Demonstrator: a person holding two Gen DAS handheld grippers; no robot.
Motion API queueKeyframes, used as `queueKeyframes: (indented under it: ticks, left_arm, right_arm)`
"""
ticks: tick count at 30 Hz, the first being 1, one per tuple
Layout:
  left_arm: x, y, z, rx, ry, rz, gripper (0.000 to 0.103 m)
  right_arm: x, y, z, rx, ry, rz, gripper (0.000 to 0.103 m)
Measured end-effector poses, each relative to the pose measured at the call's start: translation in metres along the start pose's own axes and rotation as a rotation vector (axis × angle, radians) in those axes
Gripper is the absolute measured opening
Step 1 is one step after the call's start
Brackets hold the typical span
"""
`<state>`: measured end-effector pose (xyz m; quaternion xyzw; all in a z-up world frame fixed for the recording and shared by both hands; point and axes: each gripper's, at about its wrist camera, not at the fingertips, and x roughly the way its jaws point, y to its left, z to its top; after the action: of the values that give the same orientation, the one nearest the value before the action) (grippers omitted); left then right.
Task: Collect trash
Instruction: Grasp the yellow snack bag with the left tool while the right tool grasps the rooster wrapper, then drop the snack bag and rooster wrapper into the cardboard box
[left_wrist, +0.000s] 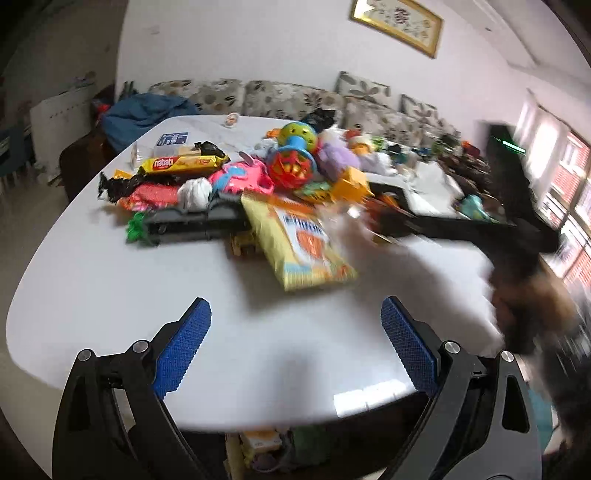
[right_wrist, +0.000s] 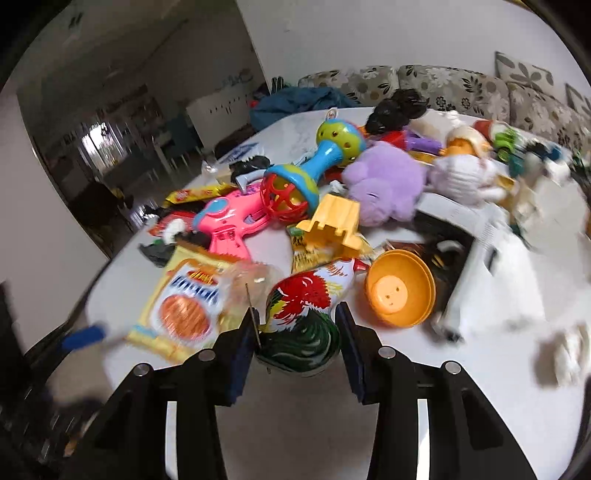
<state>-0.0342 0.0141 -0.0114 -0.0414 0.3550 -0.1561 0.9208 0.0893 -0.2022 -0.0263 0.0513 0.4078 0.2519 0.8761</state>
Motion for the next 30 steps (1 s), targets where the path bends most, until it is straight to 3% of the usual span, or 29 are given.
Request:
queueKeyframes:
  ticks: [6, 7, 8, 9, 10, 12, 14, 18, 22, 26, 30]
  left_arm:
    - [0.065, 0.001, 0.025, -0.111, 0.106, 0.055, 0.091]
    - [0.073, 0.003, 0.028, -0.131, 0.102, 0.082, 0.082]
    - [0.075, 0.003, 0.030, -0.126, 0.084, 0.102, 0.055]
    - [0.074, 0.004, 0.031, -0.135, 0.090, 0.050, 0.039]
    - [0.072, 0.004, 0.032, -0.156, 0.095, 0.014, 0.028]
    - [0.056, -0.001, 0.032, -0.131, 0.053, 0.029, 0.024]
    - [0.031, -0.014, 0.031, -0.046, -0.021, 0.082, 0.020]
    - [-0.019, -0.025, 0.037, 0.037, -0.160, 0.039, 0.020]
    - [-0.063, -0.027, 0.035, 0.073, -0.224, -0.022, 0.020]
    - [-0.100, -0.038, 0.004, 0.212, -0.194, -0.054, 0.020]
    - [-0.108, -0.050, -0.046, 0.335, -0.058, -0.110, 0.020]
  right_arm:
    - [-0.047, -0.007, -0.029, 0.006, -0.030, -0.014, 0.043]
    - [-0.052, -0.008, -0.033, 0.005, -0.035, -0.019, 0.043]
    - [-0.056, -0.010, -0.036, 0.004, -0.045, -0.029, 0.043]
    - [-0.061, -0.011, -0.039, 0.002, -0.054, -0.041, 0.043]
    - [-0.064, -0.011, -0.041, 0.000, -0.063, -0.052, 0.043]
    - [-0.074, -0.014, -0.046, 0.002, -0.087, -0.052, 0.043]
    - [-0.080, -0.015, -0.047, 0.005, -0.113, -0.050, 0.043]
    - [-0.094, -0.013, -0.046, 0.011, -0.152, -0.024, 0.043]
    - [-0.118, 0.002, -0.048, -0.002, -0.191, 0.019, 0.043]
    - [-0.150, 0.033, -0.071, -0.061, -0.155, 0.118, 0.043]
    - [-0.156, 0.060, -0.109, -0.113, -0.004, 0.214, 0.043]
